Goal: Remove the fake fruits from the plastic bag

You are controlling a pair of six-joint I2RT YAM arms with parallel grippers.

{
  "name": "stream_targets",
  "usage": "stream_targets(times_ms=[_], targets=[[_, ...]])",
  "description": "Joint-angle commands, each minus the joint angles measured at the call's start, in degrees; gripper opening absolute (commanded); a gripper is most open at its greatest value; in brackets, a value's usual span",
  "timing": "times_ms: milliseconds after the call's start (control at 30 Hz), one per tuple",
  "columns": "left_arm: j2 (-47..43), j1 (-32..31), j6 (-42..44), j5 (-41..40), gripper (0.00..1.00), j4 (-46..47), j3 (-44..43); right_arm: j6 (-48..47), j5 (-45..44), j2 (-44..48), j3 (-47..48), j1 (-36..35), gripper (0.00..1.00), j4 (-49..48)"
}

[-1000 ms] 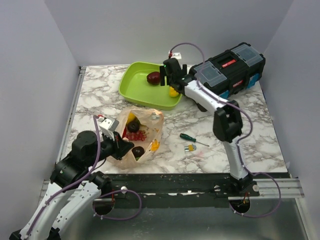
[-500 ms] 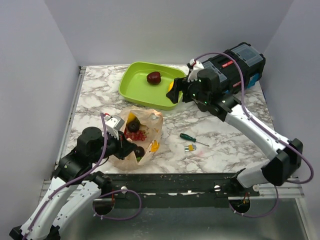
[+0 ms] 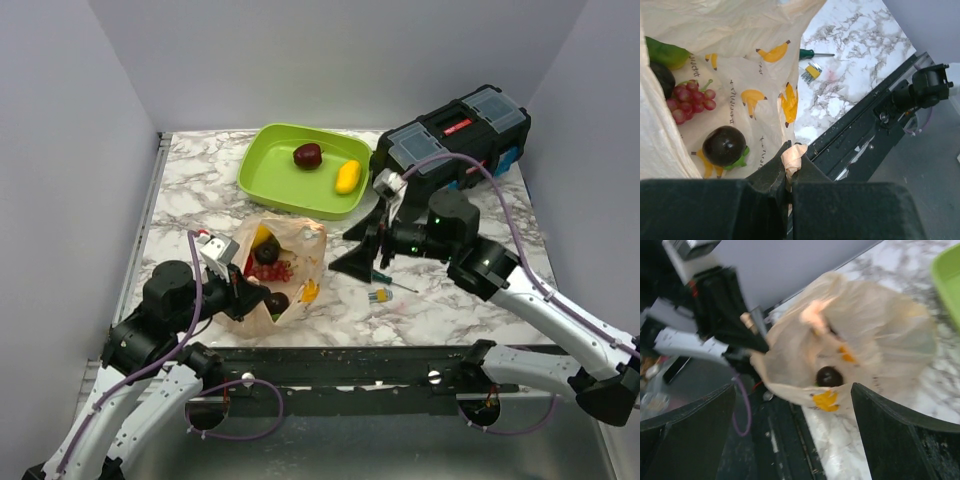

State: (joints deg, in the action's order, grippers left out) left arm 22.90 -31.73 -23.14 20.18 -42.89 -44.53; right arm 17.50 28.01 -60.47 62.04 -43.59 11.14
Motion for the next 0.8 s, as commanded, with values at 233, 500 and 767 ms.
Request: stream_targets(times_ms=[233, 500, 767], targets=[[-0.9, 3.1, 1.2, 2.7, 0.0, 1.1, 0.6, 4.7, -16.5, -10.0, -8.0, -23.6, 0.79, -22.4], [-2.3, 3.2, 1.1, 2.3, 0.0, 1.2, 0.7, 4.1, -40.4, -27.0, 0.0, -23.6, 0.57, -21.1], [-3.0, 3.9, 1.2, 2.3, 0.0, 1.5, 0.7, 4.6, -44.6, -38.4, 8.3, -23.6, 0.52, -14.9]])
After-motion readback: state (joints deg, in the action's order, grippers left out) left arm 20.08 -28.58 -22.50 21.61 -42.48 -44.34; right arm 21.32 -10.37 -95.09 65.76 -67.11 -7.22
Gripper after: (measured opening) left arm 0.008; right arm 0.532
